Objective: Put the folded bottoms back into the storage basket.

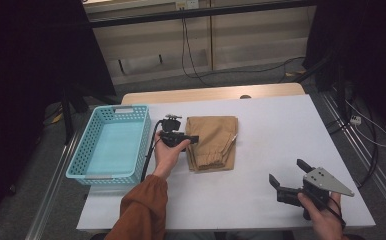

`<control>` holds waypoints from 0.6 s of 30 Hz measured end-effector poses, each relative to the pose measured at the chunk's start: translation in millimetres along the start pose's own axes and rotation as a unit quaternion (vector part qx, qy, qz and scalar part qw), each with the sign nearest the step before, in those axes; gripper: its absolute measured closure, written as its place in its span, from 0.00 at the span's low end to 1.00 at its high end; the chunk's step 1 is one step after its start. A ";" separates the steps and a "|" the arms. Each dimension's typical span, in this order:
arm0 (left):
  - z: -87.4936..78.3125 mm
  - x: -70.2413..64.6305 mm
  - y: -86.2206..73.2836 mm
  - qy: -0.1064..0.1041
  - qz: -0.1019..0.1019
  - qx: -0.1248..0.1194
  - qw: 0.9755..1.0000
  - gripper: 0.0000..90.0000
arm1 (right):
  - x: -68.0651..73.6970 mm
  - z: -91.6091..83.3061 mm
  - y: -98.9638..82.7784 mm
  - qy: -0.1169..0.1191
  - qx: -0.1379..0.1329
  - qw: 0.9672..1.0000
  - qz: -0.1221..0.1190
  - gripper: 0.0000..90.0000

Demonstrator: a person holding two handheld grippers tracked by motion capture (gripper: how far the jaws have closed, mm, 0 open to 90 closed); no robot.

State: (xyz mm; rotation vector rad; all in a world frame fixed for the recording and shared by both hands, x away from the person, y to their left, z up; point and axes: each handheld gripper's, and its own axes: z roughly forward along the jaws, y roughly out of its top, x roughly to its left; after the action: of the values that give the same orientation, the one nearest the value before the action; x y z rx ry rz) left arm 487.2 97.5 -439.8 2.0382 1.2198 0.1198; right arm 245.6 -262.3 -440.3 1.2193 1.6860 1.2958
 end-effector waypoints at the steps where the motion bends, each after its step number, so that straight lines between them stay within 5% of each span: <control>1: 3.4 2.9 -1.3 0.015 -0.007 0.003 1.000 0.39 | -0.1 0.3 -0.2 0.001 0.000 1.000 -0.003 0.00; 4: 6.8 4.2 -2.0 0.032 -0.002 0.008 0.999 0.46 | -0.4 0.4 -0.2 0.001 0.001 1.000 -0.002 0.00; 5: 9.3 6.0 -2.5 0.025 -0.013 0.005 1.000 0.47 | -1.2 0.5 -0.5 0.000 0.003 1.000 -0.001 0.00; 12: 12.1 2.8 -2.5 0.014 -0.005 0.005 1.000 0.55 | -0.8 0.8 -0.6 0.000 0.005 1.000 -0.003 0.00; 15: 12.8 5.5 -3.3 -0.017 -0.037 0.009 0.999 0.69 | -0.4 0.9 -0.7 0.000 0.006 1.000 -0.002 0.00; 18: 13.1 6.2 -3.1 -0.016 -0.037 0.010 0.999 0.73 | -1.1 1.3 -0.9 0.002 0.007 1.000 0.001 0.00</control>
State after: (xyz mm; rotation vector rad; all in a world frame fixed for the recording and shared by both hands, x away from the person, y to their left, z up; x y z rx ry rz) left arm 494.0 96.1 -453.0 2.0019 1.2795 0.0394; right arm 246.9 -263.1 -441.6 1.2273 1.6989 1.2902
